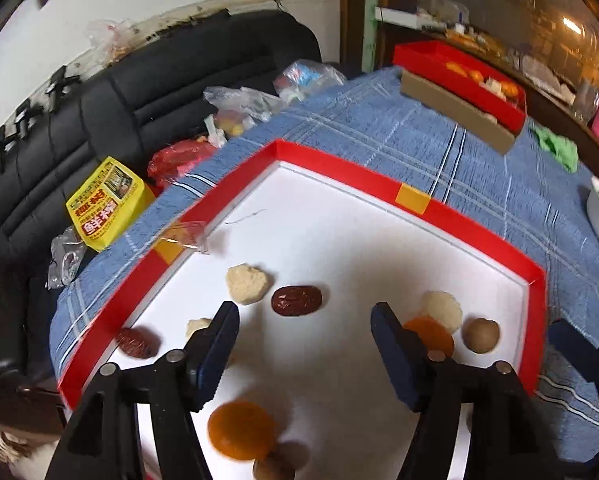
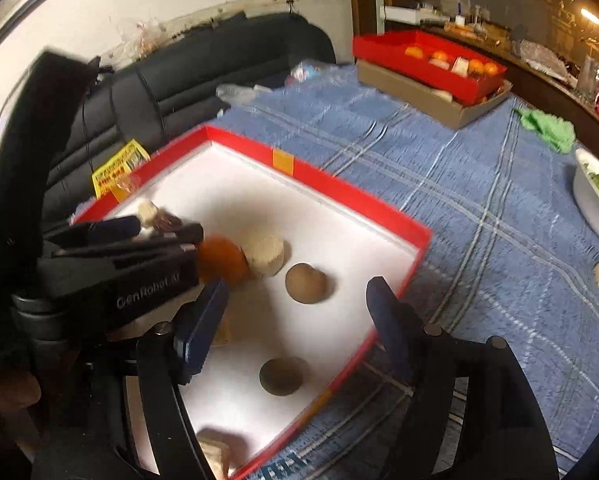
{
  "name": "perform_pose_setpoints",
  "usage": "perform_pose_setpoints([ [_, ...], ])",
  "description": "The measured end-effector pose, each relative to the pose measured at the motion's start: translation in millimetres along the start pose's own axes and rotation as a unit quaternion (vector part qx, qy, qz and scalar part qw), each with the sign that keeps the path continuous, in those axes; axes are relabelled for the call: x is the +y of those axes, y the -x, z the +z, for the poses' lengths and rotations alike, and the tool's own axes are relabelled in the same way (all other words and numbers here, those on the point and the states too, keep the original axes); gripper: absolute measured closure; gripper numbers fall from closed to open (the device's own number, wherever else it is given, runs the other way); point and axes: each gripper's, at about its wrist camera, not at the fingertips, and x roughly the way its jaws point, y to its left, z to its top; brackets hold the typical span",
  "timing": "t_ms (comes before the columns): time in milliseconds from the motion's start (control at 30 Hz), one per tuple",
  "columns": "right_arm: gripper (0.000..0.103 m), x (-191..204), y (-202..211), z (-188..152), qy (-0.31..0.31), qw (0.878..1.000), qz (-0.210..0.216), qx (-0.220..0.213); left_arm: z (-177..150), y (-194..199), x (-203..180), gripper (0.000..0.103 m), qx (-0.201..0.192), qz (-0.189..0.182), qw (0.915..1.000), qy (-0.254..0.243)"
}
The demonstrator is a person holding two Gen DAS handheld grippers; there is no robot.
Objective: Organize fruits
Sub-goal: 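Grasp a red date with the right tool while the left tool grasps a beige chunk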
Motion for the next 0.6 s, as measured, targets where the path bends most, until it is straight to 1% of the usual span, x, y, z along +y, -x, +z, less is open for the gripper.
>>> perform_pose_setpoints([
  [100, 0.014, -3.6, 15.2, -0.8, 0.002, 1.0, -0.002, -0.016, -7.0, 20.1, 5.6, 0.031, -0.019, -0.004, 0.9997, 0.013],
  [133, 0.012, -6.3, 23.0, -2.2, 0.003, 1.0, -0.001, -0.025, -10.5, 26.8, 7.6, 0.029, -0.026, -0.007, 0.9994, 0.02],
  [167, 0.011, -10.0, 31.2, -3.9, 0.002, 0.999, -0.002, -0.034, -15.8, 35.9, 9.0, 0.025, -0.035, -0.015, 0.9989, 0.026],
  [233, 0.011, -17.5, 43.4, -7.0, -0.006, 0.999, -0.006, -0.044, -24.1, 49.0, 9.4, 0.024, -0.049, -0.02, 0.998, 0.035],
  [267, 0.011, -21.1, 49.6, -8.9, -0.01, 0.999, -0.005, -0.049, -30.6, 59.6, 6.4, 0.024, -0.062, -0.025, 0.9972, 0.036],
  [300, 0.011, -26.7, 57.5, -12.3, -0.012, 0.998, -0.004, -0.056, -34.8, 66.9, 2.2, 0.024, -0.071, -0.031, 0.9965, 0.031],
  [367, 0.011, -41.2, 73.8, -22.6, -0.011, 0.997, -0.019, -0.072, -45.0, 83.1, -12.3, 0.024, -0.094, -0.047, 0.9943, 0.016],
  [433, 0.011, -70.9, 90.1, -35.1, -0.028, 0.995, -0.041, -0.082, -52.5, 93.6, -29.4, 0.024, -0.104, -0.071, 0.9921, -0.002],
  [467, 0.011, -86.3, 96.2, -39.7, -0.042, 0.994, -0.046, -0.085, -57.8, 98.5, -46.3, 0.024, -0.106, -0.091, 0.9901, -0.016],
  [500, 0.011, -101.6, 102.1, -43.9, -0.057, 0.993, -0.052, -0.088, -60.2, 99.8, -58.6, 0.024, -0.106, -0.102, 0.9888, -0.026],
  [600, 0.011, -167.5, 117.8, -61.2, -0.121, 0.984, -0.095, -0.088, -69.6, 100.2, -104.5, 0.024, -0.096, -0.14, 0.9833, -0.066],
])
